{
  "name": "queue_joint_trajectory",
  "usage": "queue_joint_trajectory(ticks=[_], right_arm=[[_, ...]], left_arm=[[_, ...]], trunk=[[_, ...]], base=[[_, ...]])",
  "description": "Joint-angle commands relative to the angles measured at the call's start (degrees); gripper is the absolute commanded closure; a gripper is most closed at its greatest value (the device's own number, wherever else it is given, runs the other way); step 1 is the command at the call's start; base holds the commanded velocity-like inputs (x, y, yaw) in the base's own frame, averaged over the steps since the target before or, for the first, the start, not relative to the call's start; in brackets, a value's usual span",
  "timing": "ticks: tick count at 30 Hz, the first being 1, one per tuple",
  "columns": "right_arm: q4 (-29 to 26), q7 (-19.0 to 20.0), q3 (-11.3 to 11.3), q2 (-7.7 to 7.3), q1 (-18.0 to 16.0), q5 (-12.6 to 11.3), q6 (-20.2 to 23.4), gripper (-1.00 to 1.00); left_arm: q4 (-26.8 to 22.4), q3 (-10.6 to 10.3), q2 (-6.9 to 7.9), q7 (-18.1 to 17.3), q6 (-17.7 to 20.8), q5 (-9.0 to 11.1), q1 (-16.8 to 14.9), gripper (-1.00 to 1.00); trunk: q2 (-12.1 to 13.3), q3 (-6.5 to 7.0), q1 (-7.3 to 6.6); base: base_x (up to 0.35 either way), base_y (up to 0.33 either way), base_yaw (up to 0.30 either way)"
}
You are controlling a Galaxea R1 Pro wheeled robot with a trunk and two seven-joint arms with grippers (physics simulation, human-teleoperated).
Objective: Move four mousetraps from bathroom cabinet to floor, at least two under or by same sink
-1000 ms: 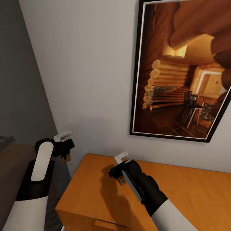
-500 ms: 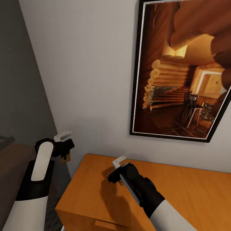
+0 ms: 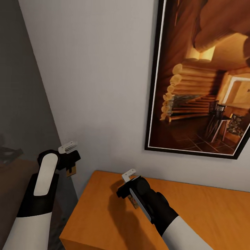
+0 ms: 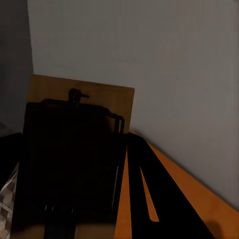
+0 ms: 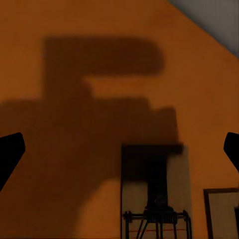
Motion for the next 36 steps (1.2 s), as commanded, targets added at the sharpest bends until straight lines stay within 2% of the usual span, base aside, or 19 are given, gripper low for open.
queue_joint_trajectory(ticks=[1,15,23,36], right_arm=[[-0.01,0.01,-0.01,-0.04,0.00,-0.08,0.01,-1.00],[-0.48,-0.18,-0.38,-0.26,0.10,-0.43,1.01,-1.00],[-0.64,-0.19,-0.41,-0.17,0.15,-0.51,4.27,-1.00],[-0.66,-0.19,-0.51,-0.02,0.15,-0.53,5.03,-1.00]], left_arm=[[0.00,0.01,0.00,-0.24,0.15,-0.14,0.00,1.00],[0.08,0.03,0.00,-0.24,0.08,-0.17,-0.06,1.00],[0.25,0.03,0.00,-0.25,0.07,-0.17,-0.08,1.00],[0.27,0.03,0.00,-0.39,0.07,-0.17,-0.09,1.00]], trunk=[[0.00,0.00,0.00],[0.00,0.00,0.00],[0.00,0.00,0.00],[0.00,0.00,0.00]], base=[[0.035,0.018,0.000],[0.008,0.004,0.000],[0.000,0.000,0.000],[0.000,0.000,0.000]])
